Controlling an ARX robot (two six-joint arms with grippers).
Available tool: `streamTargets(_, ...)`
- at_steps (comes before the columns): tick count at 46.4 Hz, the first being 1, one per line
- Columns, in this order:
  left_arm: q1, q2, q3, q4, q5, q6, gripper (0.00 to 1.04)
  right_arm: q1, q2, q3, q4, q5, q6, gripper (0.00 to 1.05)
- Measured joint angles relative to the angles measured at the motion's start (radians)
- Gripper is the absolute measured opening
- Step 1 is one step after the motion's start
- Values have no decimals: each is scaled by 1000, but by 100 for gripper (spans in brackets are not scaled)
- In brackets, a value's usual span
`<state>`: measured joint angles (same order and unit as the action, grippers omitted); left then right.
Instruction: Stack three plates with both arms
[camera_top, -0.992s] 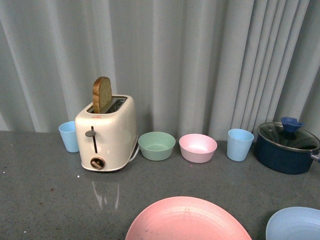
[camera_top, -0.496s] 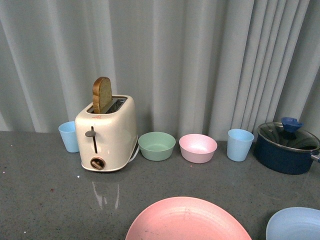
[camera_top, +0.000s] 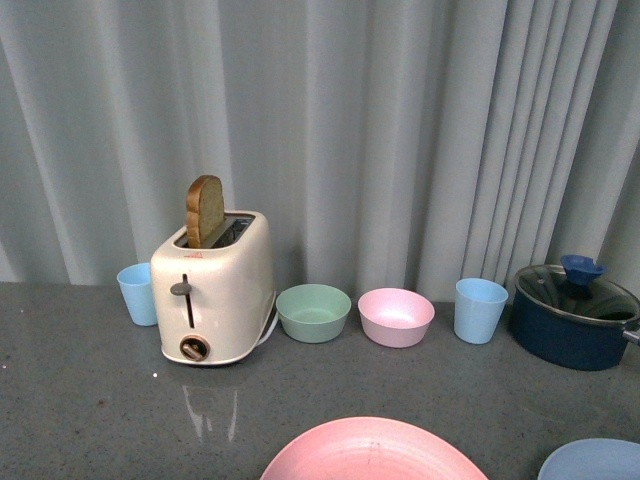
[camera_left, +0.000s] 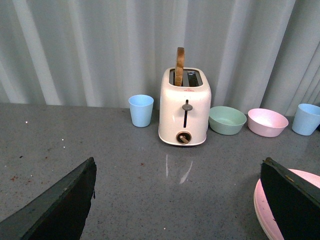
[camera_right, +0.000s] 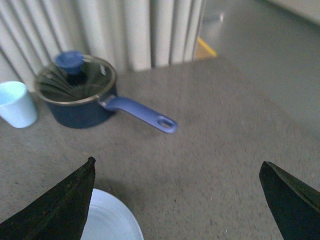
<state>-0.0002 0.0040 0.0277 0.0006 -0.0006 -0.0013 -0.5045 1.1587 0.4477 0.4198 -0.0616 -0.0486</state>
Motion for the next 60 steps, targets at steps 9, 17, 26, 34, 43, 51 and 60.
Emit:
streamTargets(9, 0, 0, 0, 0, 0, 0, 98, -175, 380, 322, -327, -203, -16, 97)
streamTargets(17, 0, 0, 0, 0, 0, 0, 98, -201, 548, 364, -409, -265, -156, 97)
streamTargets(26, 0, 0, 0, 0, 0, 0, 98, -175, 631, 363, -383, -307, -193, 97)
streamTargets(34, 0, 0, 0, 0, 0, 0, 98, -140, 669, 364, -354, -352, -181, 97)
streamTargets(43, 0, 0, 0, 0, 0, 0, 98, -92, 727, 375, -317, -356, -128, 97)
streamTargets(51, 0, 0, 0, 0, 0, 0, 98, -44, 782, 375, -274, -359, -100, 97)
streamTargets(60, 0, 0, 0, 0, 0, 0, 98, 2, 833, 374, -235, -349, -89, 97)
